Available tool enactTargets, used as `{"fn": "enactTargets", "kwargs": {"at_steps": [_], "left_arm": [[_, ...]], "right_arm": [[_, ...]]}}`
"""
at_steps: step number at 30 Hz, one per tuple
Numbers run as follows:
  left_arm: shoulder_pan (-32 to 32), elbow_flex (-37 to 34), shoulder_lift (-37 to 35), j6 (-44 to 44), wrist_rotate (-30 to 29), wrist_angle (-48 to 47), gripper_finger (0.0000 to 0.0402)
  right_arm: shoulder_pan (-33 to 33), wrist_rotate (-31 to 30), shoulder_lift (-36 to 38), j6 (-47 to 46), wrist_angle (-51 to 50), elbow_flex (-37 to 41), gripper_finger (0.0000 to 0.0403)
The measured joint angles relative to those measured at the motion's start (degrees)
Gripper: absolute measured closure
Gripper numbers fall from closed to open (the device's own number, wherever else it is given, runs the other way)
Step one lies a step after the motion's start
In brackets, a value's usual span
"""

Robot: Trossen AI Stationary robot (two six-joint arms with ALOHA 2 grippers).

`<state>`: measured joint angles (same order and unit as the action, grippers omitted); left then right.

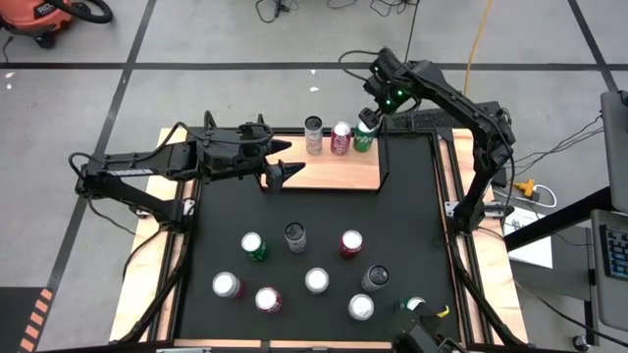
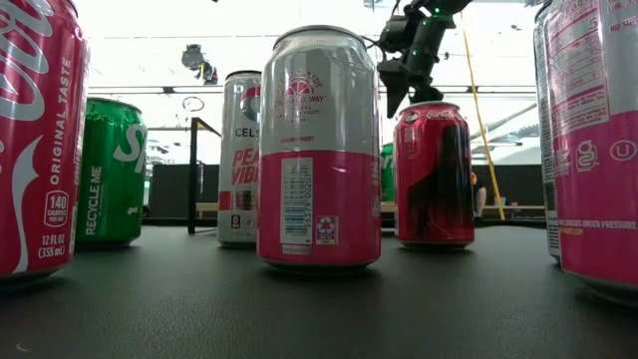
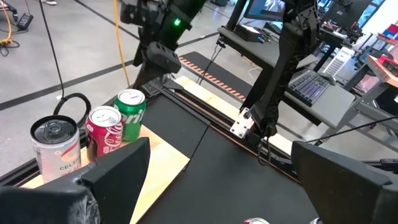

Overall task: Place canned beverage on shelf
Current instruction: Put the top red soda can on the shelf

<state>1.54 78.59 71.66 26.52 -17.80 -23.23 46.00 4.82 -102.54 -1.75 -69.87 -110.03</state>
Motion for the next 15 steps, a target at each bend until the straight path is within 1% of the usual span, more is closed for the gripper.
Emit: {"fn": "enactTargets", "kwargs": {"at_steps": [5, 12, 15], "left_arm": [[0.0, 0.0, 0.0, 0.0, 0.1, 0.2, 0.0013], [0.0, 0.0, 0.0, 0.1, 0.1, 0.4, 0.0013], [-0.2, 0.0, 0.0, 0.2, 0.1, 0.4, 0.0013]], "right_arm": [[0.2, 0.9, -5.2, -0.2, -8.2, -6.7, 0.0045], [0.1, 1.2, -13.9, 11.9, -19.5, -16.8, 0.0045], [0.1, 1.2, -16.0, 13.0, -19.7, -18.0, 0.0045]]}}
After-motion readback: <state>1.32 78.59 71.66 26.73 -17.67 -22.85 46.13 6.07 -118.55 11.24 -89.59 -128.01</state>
